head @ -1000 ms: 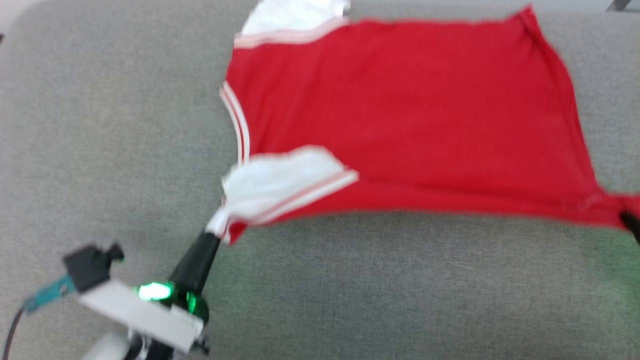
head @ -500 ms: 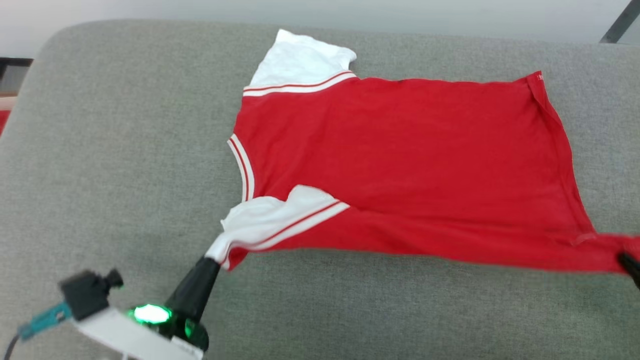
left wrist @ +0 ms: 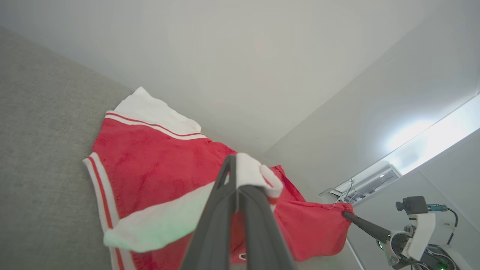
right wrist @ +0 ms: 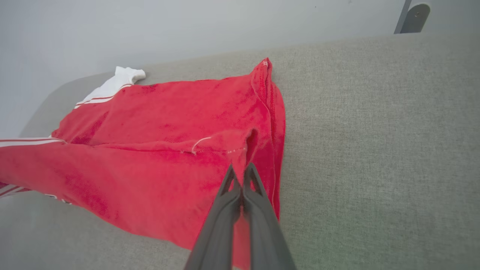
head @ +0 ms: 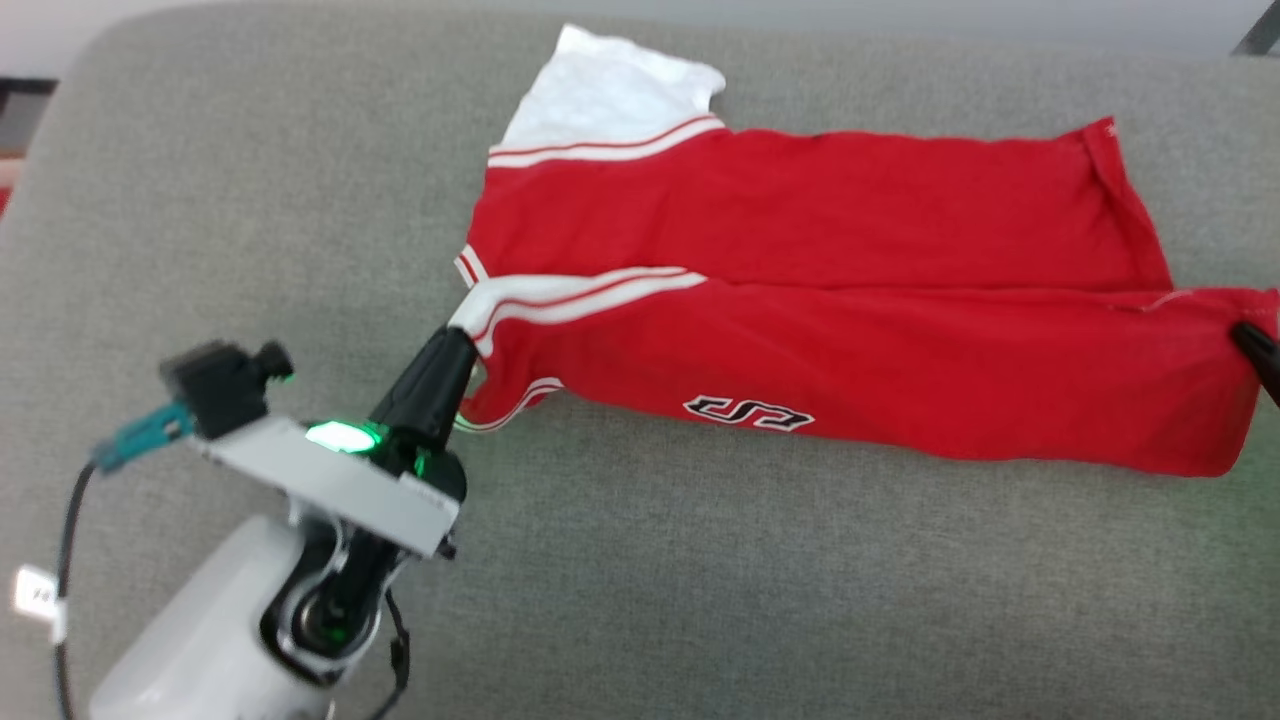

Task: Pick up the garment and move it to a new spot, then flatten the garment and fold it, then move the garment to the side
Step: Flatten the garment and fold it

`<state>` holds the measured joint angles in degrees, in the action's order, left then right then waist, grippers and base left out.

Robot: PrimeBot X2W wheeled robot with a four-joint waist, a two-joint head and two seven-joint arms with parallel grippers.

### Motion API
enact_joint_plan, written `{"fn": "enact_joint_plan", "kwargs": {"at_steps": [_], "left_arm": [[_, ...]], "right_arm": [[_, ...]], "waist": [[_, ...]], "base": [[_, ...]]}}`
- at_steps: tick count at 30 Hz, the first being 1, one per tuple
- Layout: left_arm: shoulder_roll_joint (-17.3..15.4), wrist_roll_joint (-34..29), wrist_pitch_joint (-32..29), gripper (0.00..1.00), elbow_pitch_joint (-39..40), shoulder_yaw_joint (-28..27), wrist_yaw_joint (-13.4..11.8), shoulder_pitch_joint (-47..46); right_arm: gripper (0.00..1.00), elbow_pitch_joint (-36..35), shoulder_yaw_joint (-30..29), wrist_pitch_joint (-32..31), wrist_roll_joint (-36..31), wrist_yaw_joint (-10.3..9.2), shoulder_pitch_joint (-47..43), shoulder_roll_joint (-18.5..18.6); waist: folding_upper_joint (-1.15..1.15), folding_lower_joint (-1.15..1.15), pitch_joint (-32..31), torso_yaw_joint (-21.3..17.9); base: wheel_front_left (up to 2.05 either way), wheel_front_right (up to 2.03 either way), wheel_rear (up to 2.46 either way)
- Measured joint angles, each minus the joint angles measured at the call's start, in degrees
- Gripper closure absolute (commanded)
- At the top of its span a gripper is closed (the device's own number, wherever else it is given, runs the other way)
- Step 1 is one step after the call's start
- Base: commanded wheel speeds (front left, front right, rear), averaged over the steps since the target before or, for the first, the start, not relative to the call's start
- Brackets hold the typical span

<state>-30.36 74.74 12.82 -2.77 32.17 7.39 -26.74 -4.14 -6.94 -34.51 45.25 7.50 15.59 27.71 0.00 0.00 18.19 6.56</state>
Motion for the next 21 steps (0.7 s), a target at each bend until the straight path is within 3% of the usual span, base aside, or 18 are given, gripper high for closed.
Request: {"fn": "enact_joint_plan", "kwargs": {"at_steps": [10,14,15,16,17,18,19,20,21], "left_arm": [[3.1,-3.2,-0.4,1.0,-19.2,6.9,0.0,-8.8],[3.5,-3.2,0.1,1.0,-22.6,9.2,0.0,-10.9],[3.5,-3.2,0.1,0.9,-23.1,9.7,0.0,-11.5],[3.2,-3.6,0.3,0.71,-23.6,10.3,0.0,-12.0],[3.0,-3.8,0.4,0.41,-23.9,10.8,0.0,-12.6],[2.7,-3.8,0.4,0.0,-24.1,11.3,0.0,-13.0],[2.2,-4.0,0.4,0.0,-24.2,12.0,0.0,-13.3],[1.4,-4.2,0.3,0.0,-24.3,12.5,0.1,-13.5],[0.3,-4.4,0.2,0.0,-24.4,13.0,0.1,-13.7]], "right_arm": [[1.0,12.1,7.0,5.9,-1.7,0.01,6.1,1.6],[1.0,14.1,9.0,8.3,-0.8,0.01,6.7,2.7],[1.0,14.3,9.5,8.9,-0.7,0.02,7.1,2.9],[1.0,14.4,10.1,9.6,-0.4,0.02,7.4,3.1],[0.9,14.5,10.6,10.5,-0.3,0.02,7.5,3.3],[0.64,14.7,11.0,11.4,-0.1,0.02,7.5,3.3],[0.48,14.9,11.3,12.1,0.1,0.02,7.5,3.3],[0.06,14.9,11.5,12.9,0.1,0.01,7.5,3.4],[0.0,14.9,11.6,14.2,-0.1,0.02,7.5,3.5]], "waist": [[0.0,0.0,5.3,-0.1],[0.0,0.0,6.9,-0.3],[0.0,0.0,7.2,-0.4],[0.0,0.0,7.3,-0.4],[0.0,0.0,7.3,-0.5],[0.0,0.0,7.1,-0.6],[0.0,0.0,6.9,-0.6],[0.0,0.0,6.6,-0.7],[0.0,0.0,6.2,-0.7]], "base": [[0.0,0.0,0.0],[0.0,0.0,0.0],[0.0,0.0,0.0],[0.0,0.0,0.0],[0.0,0.0,0.0],[0.0,0.0,0.0],[0.0,0.0,0.0],[0.0,0.0,0.0],[0.0,0.0,0.0]]}}
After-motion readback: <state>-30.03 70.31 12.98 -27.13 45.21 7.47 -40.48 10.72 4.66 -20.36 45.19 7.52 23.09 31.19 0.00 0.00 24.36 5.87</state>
